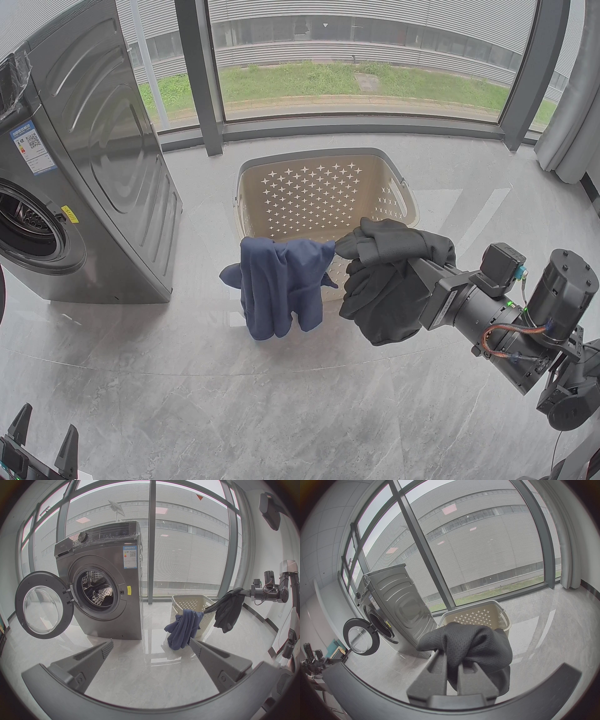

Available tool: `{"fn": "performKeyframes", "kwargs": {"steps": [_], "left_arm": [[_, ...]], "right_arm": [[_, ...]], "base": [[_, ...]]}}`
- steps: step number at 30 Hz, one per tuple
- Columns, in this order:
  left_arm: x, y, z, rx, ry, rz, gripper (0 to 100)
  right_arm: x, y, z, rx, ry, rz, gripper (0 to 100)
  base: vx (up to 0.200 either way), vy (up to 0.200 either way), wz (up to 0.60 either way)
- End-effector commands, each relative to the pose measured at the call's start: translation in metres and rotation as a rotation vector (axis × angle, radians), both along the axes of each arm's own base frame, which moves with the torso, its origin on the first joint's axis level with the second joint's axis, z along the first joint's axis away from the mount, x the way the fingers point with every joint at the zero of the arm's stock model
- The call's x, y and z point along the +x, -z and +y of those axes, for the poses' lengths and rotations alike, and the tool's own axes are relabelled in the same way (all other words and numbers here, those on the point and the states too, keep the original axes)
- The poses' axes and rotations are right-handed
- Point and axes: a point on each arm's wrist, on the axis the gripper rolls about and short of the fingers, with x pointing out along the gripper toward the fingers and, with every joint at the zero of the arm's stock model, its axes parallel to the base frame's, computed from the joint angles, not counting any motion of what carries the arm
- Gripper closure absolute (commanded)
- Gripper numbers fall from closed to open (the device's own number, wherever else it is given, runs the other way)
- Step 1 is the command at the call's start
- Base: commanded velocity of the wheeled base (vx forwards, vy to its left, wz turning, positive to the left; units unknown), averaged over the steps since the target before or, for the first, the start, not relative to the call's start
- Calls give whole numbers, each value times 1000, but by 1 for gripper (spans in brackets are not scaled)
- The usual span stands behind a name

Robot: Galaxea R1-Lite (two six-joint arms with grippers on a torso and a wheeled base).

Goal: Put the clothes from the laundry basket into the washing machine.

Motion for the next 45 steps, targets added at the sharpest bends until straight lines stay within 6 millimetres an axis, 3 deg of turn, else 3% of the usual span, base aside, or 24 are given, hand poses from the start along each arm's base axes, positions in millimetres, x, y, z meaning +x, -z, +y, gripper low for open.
{"fn": "performKeyframes", "kwargs": {"steps": [1, 31, 45], "left_arm": [[0, 5, 0, -1, -1, 3, 0], [0, 5, 0, -3, -2, 5, 0], [0, 5, 0, -3, -2, 3, 0]], "right_arm": [[0, 1, 0, -2, -1, 4, 100], [0, 3, -1, -4, 0, 10, 100], [0, 3, 0, -3, -2, 8, 100]], "base": [[0, 200, 0], [0, 200, 0], [0, 0, 0]]}}
